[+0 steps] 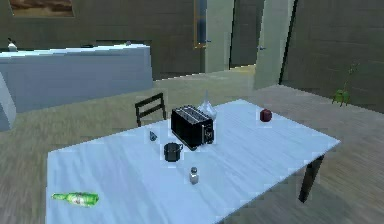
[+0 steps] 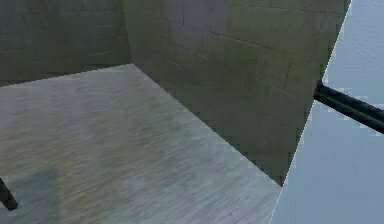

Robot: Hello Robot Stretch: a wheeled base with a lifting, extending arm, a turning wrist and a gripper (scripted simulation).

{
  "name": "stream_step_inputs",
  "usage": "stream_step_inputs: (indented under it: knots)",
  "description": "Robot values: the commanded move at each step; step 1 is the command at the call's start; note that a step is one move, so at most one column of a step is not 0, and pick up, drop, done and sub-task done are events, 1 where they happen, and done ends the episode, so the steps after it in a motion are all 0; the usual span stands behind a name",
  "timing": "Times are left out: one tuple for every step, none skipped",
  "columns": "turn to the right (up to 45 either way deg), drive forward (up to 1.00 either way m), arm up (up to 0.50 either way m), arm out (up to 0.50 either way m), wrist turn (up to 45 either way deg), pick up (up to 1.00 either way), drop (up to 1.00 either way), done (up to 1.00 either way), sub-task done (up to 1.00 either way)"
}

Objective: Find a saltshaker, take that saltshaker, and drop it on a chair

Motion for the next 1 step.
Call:
stream_step_inputs:
  knots:
    - [15.0, 0.0, 0.0, 0.0, 0.0, 0.0, 0.0, 0.0, 0.0]
